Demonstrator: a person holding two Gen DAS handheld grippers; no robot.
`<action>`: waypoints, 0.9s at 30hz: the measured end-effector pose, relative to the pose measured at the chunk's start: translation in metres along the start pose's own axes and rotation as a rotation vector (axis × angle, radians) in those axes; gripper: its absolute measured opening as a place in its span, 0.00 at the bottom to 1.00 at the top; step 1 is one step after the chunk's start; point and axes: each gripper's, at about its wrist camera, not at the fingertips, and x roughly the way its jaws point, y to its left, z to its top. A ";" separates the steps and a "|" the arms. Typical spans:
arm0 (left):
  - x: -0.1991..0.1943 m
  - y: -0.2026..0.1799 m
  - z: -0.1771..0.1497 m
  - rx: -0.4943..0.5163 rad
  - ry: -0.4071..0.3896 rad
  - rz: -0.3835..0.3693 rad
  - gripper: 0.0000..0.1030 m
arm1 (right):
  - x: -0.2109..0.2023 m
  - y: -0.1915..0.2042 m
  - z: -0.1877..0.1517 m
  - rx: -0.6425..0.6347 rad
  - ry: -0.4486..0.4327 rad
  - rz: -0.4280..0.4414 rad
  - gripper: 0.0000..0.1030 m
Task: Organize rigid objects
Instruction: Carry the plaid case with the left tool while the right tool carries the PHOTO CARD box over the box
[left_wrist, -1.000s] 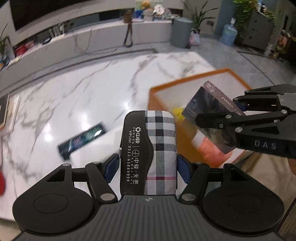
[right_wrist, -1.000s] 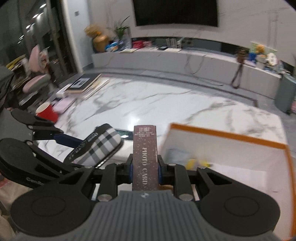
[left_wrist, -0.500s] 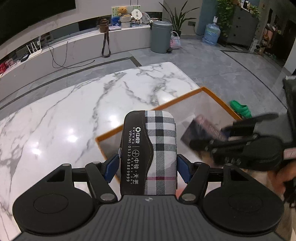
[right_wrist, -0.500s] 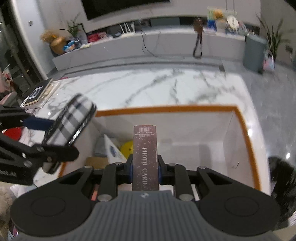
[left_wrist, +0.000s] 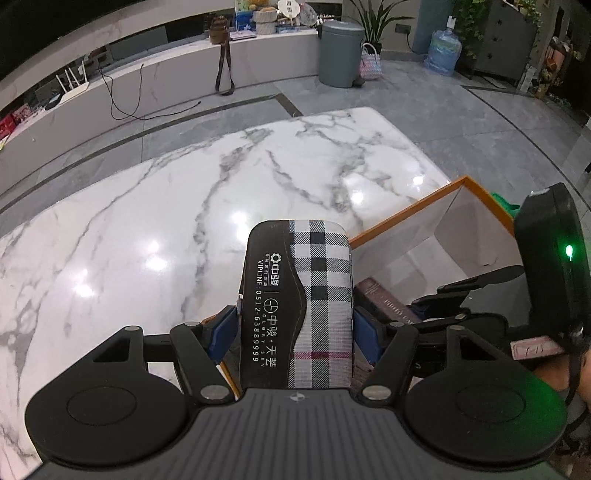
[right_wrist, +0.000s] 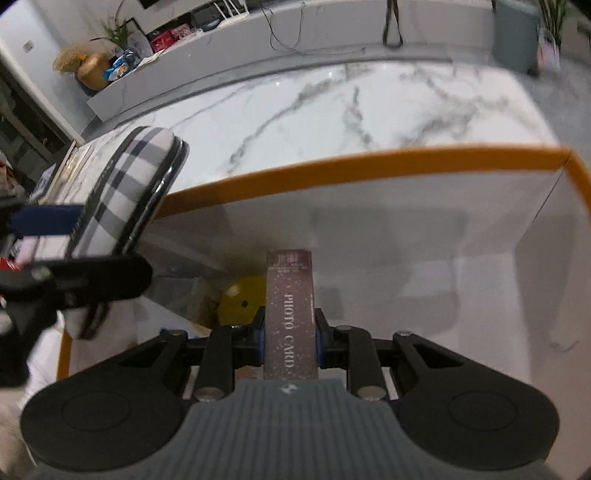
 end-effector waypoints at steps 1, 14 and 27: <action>0.002 0.000 0.000 0.002 0.002 0.002 0.75 | 0.003 0.000 0.001 -0.008 0.011 -0.003 0.21; -0.003 -0.008 0.002 0.023 0.005 -0.007 0.75 | -0.010 -0.019 -0.001 -0.089 0.059 -0.116 0.39; -0.015 -0.019 0.011 0.027 -0.012 -0.013 0.75 | 0.006 -0.027 0.002 -0.015 0.111 -0.033 0.34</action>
